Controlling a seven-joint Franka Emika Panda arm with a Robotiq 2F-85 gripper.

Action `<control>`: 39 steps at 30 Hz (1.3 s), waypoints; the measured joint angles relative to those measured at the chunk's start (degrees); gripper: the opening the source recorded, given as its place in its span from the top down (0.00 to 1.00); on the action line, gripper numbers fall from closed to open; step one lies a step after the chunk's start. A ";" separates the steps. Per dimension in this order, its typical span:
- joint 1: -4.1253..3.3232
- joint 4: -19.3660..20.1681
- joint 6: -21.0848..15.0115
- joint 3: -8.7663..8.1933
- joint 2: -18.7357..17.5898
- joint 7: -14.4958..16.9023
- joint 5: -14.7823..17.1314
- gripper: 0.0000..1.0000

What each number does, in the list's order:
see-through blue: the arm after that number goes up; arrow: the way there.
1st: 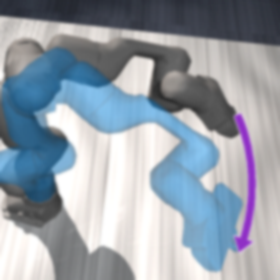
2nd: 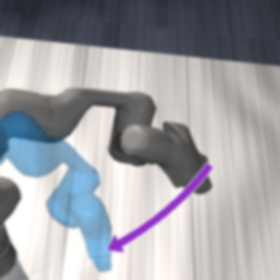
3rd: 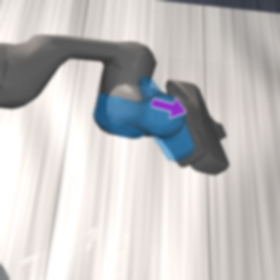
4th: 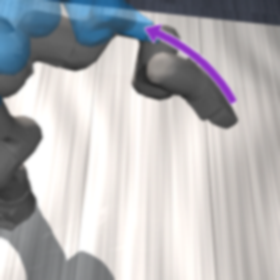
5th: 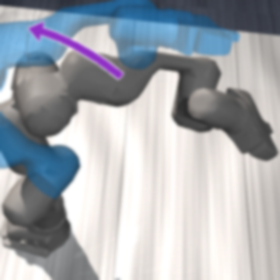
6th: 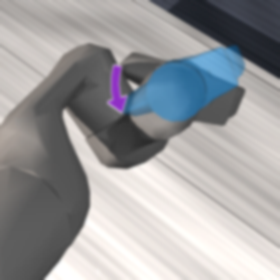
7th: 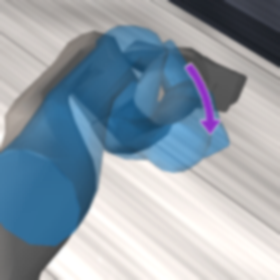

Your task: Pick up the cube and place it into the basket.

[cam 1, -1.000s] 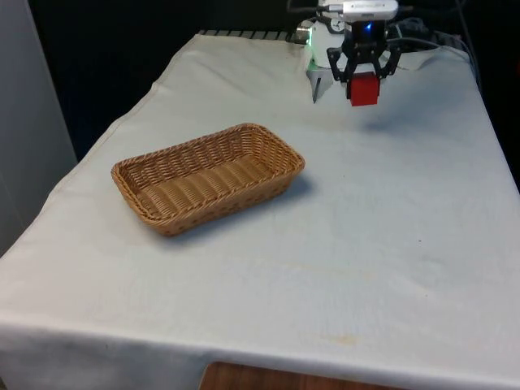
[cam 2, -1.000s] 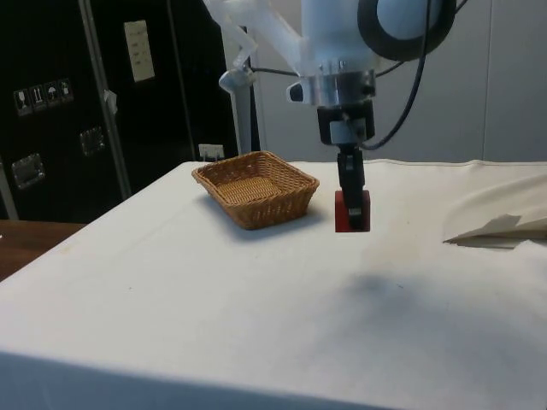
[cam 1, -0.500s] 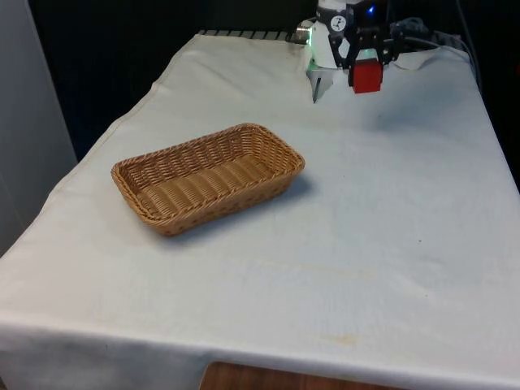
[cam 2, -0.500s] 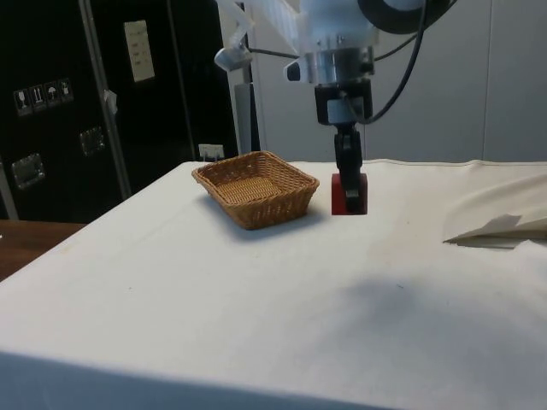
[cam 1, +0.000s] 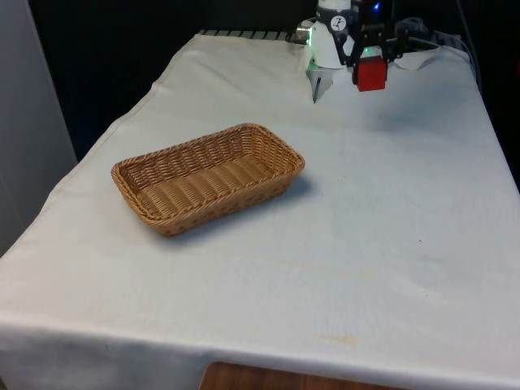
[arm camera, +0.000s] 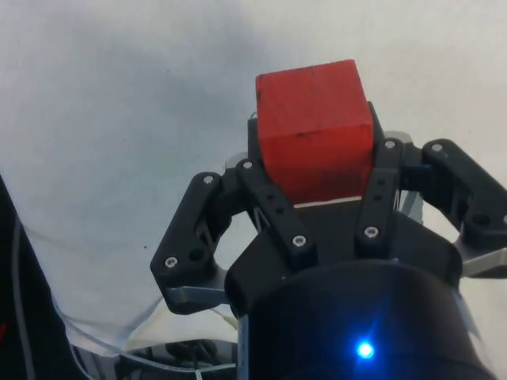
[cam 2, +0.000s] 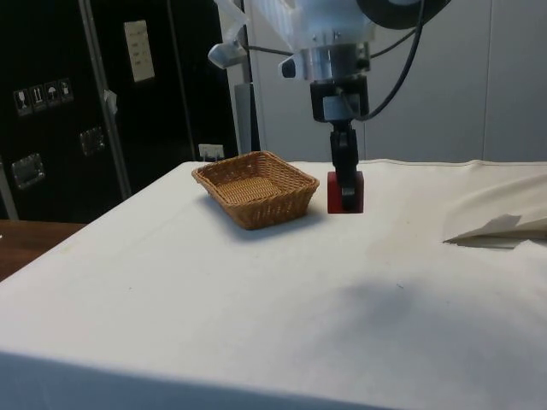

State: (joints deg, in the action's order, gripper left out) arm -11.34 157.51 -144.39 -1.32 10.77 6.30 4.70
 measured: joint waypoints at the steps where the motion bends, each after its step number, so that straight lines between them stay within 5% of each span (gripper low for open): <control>1: 0.00 -0.11 0.00 0.06 0.00 0.00 0.00 1.00; 20: 0.80 -4.41 10.94 -2.52 6.42 1.89 -0.17 1.00; 39: 1.09 -9.51 17.30 -7.16 6.42 4.24 -0.23 1.00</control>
State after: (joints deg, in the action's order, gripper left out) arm -10.26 147.99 -127.08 -8.48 17.19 10.54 4.47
